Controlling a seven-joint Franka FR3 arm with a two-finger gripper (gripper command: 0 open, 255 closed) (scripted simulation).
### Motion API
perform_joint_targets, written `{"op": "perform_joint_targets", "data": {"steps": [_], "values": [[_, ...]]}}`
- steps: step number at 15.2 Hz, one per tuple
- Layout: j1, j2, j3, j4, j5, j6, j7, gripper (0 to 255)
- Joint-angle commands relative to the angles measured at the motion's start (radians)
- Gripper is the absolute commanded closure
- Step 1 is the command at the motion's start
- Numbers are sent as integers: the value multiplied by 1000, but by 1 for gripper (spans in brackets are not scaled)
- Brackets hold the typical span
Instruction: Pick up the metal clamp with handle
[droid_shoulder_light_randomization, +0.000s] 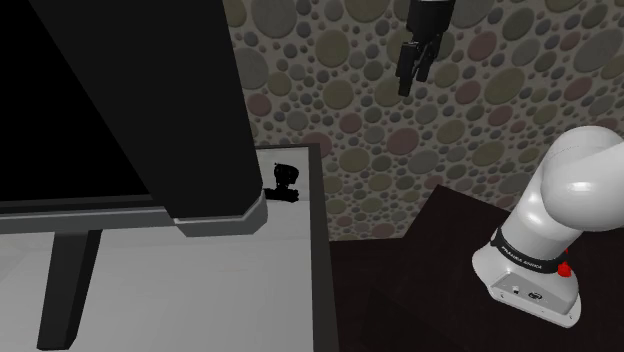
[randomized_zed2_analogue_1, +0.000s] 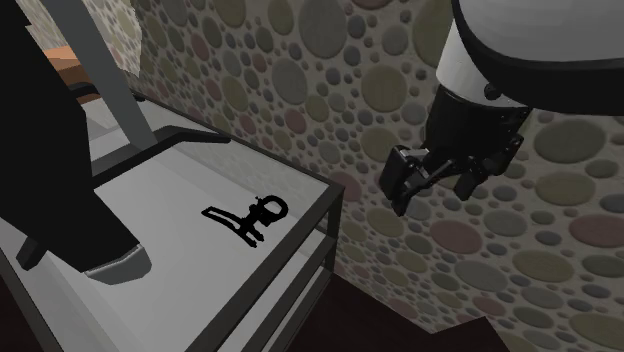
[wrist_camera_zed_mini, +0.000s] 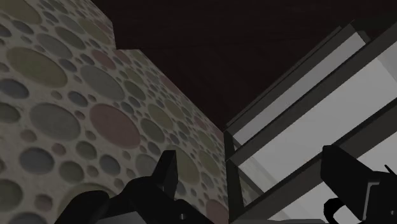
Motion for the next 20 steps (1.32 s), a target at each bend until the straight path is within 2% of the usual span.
{"op": "perform_joint_targets", "data": {"steps": [1, 10, 20], "values": [[0, 0, 0, 0, 0, 0, 0, 0], [36, 254, 94, 62, 109, 187, 139, 0], [69, 587, 181, 245, 166, 349, 277, 0]]}}
